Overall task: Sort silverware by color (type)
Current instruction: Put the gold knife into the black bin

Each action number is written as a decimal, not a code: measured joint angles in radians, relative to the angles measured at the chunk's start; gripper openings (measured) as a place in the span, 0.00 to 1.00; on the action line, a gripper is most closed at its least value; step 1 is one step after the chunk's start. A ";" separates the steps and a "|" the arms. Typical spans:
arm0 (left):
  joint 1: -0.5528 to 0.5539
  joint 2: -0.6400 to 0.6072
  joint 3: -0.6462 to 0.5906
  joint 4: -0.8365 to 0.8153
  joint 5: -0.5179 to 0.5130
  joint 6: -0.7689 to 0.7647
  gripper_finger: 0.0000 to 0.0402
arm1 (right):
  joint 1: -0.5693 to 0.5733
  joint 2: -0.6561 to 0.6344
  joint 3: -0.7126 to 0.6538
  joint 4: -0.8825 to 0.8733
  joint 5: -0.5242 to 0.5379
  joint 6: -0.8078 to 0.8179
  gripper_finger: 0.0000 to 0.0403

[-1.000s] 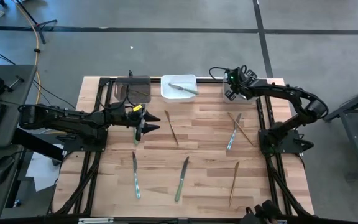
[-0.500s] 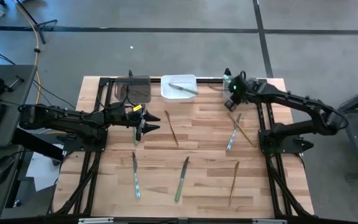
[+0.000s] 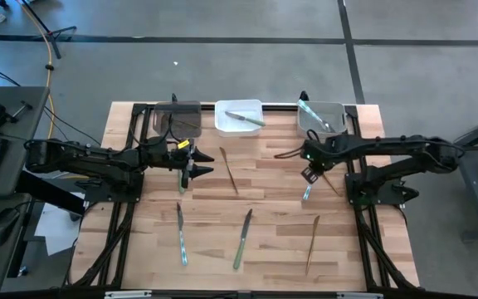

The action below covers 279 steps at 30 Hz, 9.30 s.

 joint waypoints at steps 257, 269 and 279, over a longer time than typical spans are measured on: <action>-0.098 0.135 0.370 -0.646 -0.756 0.964 0.04 | 0.200 0.548 0.366 1.523 0.194 -1.093 0.13; 0.110 0.053 0.356 -0.774 -0.794 1.219 0.04 | 0.236 0.516 0.363 1.362 0.326 -1.094 0.12; 0.470 0.058 0.341 -0.818 -0.584 1.336 0.04 | 0.237 0.514 0.363 1.352 0.325 -1.094 0.02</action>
